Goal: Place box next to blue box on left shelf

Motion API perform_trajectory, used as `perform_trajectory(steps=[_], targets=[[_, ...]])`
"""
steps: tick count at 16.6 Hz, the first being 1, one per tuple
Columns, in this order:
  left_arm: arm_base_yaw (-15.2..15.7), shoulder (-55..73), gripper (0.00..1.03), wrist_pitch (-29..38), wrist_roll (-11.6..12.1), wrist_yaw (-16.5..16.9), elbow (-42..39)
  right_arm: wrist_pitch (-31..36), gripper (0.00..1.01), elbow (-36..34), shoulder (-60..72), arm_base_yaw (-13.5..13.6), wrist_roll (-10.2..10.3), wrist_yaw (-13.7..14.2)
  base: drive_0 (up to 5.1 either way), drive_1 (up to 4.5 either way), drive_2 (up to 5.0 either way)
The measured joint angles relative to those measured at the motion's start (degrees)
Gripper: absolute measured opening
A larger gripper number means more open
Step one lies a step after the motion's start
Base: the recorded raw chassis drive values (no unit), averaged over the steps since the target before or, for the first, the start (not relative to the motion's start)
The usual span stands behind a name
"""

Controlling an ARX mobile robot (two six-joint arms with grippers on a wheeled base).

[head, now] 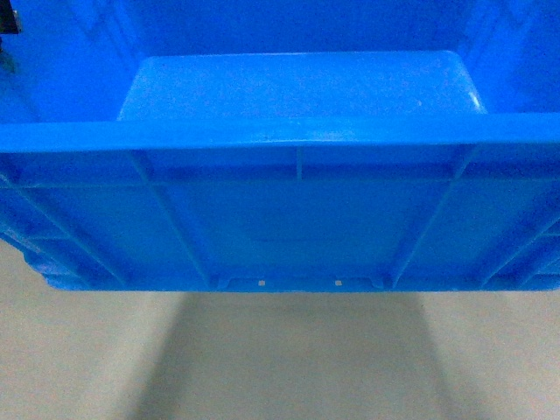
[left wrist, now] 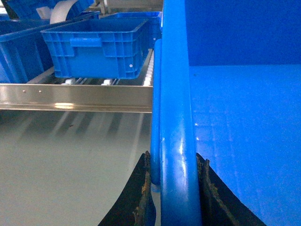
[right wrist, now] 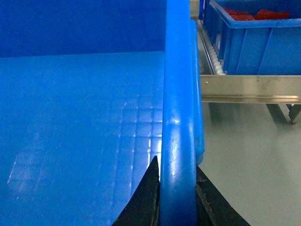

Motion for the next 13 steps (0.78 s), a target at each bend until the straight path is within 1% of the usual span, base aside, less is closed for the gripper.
perform_trajectory(steps=[13], targets=[[0.00,0.00,0.18,0.46,0.00,-0.02,-0.02,0.31,0.09,0.00,0.00,-0.02,0.00,0.02,0.0,0.00,0.0]])
